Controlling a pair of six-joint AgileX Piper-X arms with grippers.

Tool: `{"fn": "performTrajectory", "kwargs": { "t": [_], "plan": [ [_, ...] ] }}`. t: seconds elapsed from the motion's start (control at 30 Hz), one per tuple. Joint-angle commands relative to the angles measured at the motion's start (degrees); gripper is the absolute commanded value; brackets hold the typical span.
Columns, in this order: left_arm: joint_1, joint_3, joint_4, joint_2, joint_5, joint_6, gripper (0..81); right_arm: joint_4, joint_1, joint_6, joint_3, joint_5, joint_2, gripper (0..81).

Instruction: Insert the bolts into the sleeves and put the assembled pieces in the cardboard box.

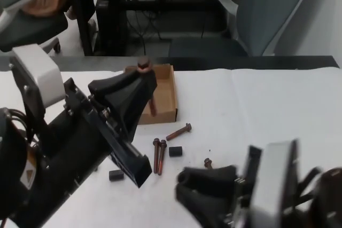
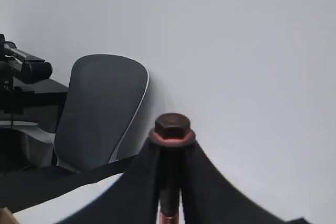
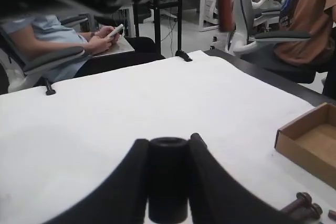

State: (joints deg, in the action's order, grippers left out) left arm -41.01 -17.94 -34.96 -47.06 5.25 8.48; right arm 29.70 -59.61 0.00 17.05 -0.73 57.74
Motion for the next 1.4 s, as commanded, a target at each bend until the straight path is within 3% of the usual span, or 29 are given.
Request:
{"fn": "performTrajectory", "kwargs": {
  "t": [0.0,0.27,0.53,1.17,1.37],
  "plan": [
    [-0.25,-0.17,-3.62,-0.61,0.41,0.74,1.8,8.53,-1.63,-3.90,2.04,-4.38,5.89,0.6],
    [-0.25,-0.06,-3.43,-0.59,3.92,5.50,1.8,10.38,-1.45,-10.95,8.55,-9.81,13.42,0.6],
    [-0.25,0.42,-0.80,-0.59,4.33,4.69,1.8,11.27,-1.45,-11.16,9.50,-18.96,13.23,0.6],
    [-0.25,0.42,-0.92,-0.59,2.09,3.08,1.8,15.25,-1.55,-8.94,9.50,-13.08,13.24,0.6],
    [-0.25,0.42,4.37,-0.59,2.14,3.08,1.8,25.17,-1.55,-9.06,9.50,-13.52,12.96,0.6]
  ]
}}
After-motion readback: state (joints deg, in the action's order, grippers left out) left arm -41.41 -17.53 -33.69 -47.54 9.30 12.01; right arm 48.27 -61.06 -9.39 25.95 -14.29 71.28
